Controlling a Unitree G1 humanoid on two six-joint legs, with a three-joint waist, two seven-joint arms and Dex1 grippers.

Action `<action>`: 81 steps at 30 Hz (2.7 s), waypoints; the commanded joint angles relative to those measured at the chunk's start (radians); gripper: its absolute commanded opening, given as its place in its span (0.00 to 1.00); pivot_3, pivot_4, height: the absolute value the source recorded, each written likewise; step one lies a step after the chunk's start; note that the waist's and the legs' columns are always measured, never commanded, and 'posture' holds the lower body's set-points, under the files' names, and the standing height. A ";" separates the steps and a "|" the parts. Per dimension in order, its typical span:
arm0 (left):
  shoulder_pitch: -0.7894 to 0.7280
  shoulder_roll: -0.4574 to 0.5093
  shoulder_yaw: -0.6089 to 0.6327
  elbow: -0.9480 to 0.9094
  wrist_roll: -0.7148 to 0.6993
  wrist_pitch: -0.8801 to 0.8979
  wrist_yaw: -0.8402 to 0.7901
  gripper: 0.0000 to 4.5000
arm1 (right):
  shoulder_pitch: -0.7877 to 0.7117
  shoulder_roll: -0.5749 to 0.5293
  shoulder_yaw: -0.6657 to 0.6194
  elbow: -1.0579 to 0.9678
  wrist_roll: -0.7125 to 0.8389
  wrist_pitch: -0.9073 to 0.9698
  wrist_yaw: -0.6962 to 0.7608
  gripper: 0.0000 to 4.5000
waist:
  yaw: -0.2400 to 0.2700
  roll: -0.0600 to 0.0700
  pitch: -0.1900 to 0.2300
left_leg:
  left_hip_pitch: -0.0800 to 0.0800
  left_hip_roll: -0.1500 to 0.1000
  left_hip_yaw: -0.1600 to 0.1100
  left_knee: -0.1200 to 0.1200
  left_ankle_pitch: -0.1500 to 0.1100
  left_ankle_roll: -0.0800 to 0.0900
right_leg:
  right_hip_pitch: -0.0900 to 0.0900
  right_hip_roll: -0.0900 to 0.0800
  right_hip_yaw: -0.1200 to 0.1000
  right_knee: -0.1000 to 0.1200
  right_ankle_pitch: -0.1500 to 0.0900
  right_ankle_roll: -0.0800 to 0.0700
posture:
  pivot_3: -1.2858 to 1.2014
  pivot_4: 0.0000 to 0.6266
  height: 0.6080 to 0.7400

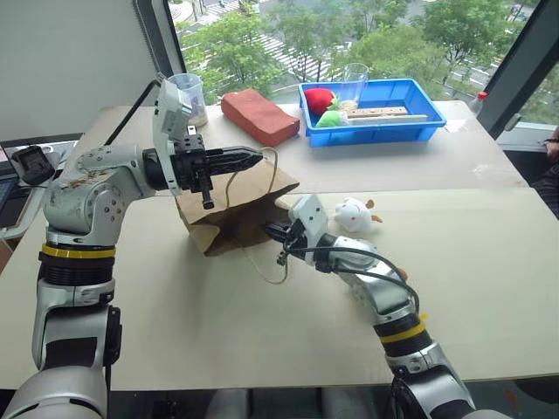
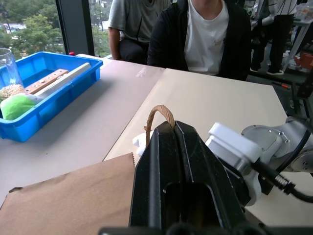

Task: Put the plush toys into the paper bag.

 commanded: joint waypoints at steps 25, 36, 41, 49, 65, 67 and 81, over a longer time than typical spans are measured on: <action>0.015 0.016 -0.003 -0.034 0.003 -0.010 -0.042 0.00 | 0.511 -0.638 -0.359 -0.230 0.121 0.118 0.154 0.86 | 0.025 -0.005 0.003 | -0.001 0.000 0.002 0.005 -0.001 0.002 | 0.003 0.000 0.001 -0.006 -0.002 0.000 | 0.52 0.24 1.00; 0.009 0.020 -0.001 -0.031 0.004 -0.010 -0.039 0.00 | 0.371 -0.581 -0.331 -0.366 0.265 0.236 0.130 0.06 | 0.021 -0.006 0.004 | -0.002 0.000 0.002 0.005 -0.001 0.002 | 0.002 0.000 0.001 -0.005 -0.003 0.000 | 0.52 0.24 1.00; -0.002 0.002 0.003 -0.027 -0.003 -0.006 -0.024 0.00 | 0.181 -0.478 -0.230 -0.423 0.314 0.381 0.032 0.01 | 0.024 -0.006 0.004 | -0.001 0.000 0.000 0.005 -0.001 0.002 | 0.002 0.000 0.000 -0.004 -0.003 0.000 | 0.52 0.24 1.00; -0.035 -0.066 0.014 -0.055 -0.054 0.048 0.025 0.00 | -0.058 -0.246 0.090 -0.143 0.105 0.284 -0.048 0.01 | 0.028 -0.006 0.004 | -0.002 0.000 0.000 0.004 -0.001 0.002 | 0.001 0.000 0.000 -0.004 -0.003 0.000 | 0.52 0.24 1.00; -0.015 -0.111 0.041 -0.140 -0.152 0.129 0.129 0.00 | -0.317 0.141 0.120 0.438 -0.104 0.010 -0.192 0.01 | 0.011 -0.006 0.004 | -0.002 0.000 -0.001 0.003 0.000 0.001 | -0.001 0.001 0.000 0.001 -0.003 0.000 | 0.52 0.24 1.00; -0.015 -0.109 0.042 -0.142 -0.154 0.130 0.130 0.00 | -0.313 0.164 0.109 0.455 -0.096 -0.016 -0.174 0.30 | 0.009 -0.006 0.004 | -0.002 0.000 -0.001 0.003 0.000 0.001 | -0.001 0.001 0.000 0.001 -0.003 -0.001 | 0.52 0.24 1.00; 0.029 -0.044 0.043 -0.148 -0.151 0.121 0.091 0.00 | -0.069 -0.104 0.020 -0.145 -0.001 0.192 -0.036 0.99 | 0.003 -0.006 0.004 | -0.001 0.000 -0.002 -0.004 0.001 -0.002 | -0.002 0.000 0.000 0.001 -0.003 0.000 | 0.52 0.24 1.00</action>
